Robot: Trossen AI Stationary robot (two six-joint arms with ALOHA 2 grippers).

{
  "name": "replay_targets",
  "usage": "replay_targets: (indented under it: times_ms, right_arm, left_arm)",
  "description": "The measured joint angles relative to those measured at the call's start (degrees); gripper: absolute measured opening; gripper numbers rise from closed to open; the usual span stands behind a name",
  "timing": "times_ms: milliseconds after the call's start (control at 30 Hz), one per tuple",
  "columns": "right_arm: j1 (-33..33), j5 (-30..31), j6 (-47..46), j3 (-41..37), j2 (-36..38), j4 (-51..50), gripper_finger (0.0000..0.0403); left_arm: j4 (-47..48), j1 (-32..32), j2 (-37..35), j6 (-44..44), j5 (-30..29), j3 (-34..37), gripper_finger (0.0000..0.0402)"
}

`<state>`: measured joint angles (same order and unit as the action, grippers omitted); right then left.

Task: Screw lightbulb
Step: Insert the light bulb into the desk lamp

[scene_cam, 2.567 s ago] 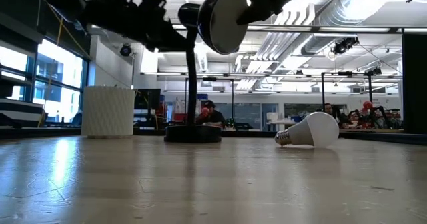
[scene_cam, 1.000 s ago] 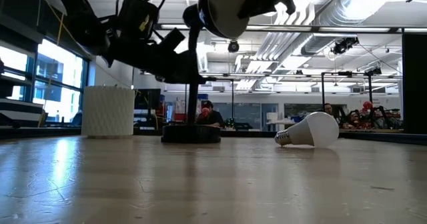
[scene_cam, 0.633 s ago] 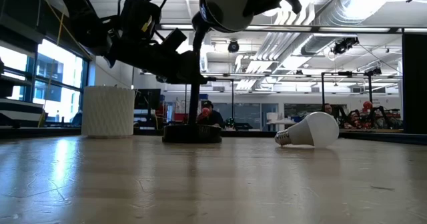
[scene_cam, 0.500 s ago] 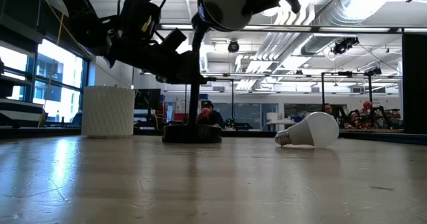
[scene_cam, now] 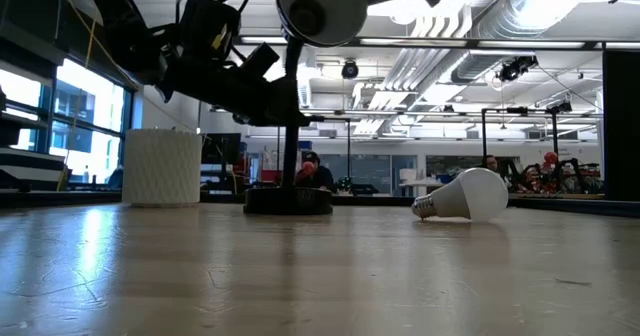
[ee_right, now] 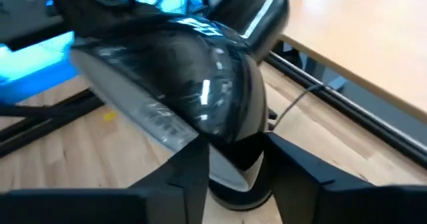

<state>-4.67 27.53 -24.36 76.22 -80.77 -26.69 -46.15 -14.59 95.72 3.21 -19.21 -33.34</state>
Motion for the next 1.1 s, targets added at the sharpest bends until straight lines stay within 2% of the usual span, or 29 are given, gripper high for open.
replay_targets:
  times_ms: [200,300,400,500,600,800,900,1000,1100]
  right_arm:
    - [-1.4,4.6,2.2,5.7,0.2,-11.2,0.0155]
    - [-2.2,6.0,2.7,6.2,0.2,-17.5,0.0156]
    - [-2.7,6.1,2.8,2.1,0.2,-20.7,0.0156]
    - [-3.5,6.2,-1.5,-5.6,0.0,-18.2,0.0156]
    - [-4.1,6.4,-2.5,-14.9,0.0,-2.4,0.0156]
    - [-4.3,9.2,6.7,-31.6,-0.1,40.6,0.0156]
    - [-2.6,6.2,8.6,-37.7,-1.0,58.8,0.0156]
    - [-1.1,2.0,9.9,-41.3,-1.7,70.2,0.0156]
    - [0.3,0.6,8.7,-42.2,-2.1,72.8,0.0151]
  left_arm:
    - [-0.1,0.3,0.0,0.0,-0.1,0.0,0.0050]
    - [-0.6,0.3,0.1,0.0,0.0,0.0,0.0050]
    - [-0.8,0.4,0.1,0.0,0.0,0.0,0.0050]
    - [-0.8,0.4,0.1,0.0,0.1,0.0,0.0050]
    - [-0.8,0.6,0.1,0.0,0.1,0.0,0.0050]
    - [-0.9,0.7,0.1,0.0,0.2,0.0,0.0051]
    - [-0.9,0.7,0.1,0.0,0.3,0.0,0.0051]
    - [-1.0,0.7,0.1,0.0,0.3,0.0,0.0051]
    - [-1.0,0.7,0.1,0.0,0.4,0.0,0.0051]
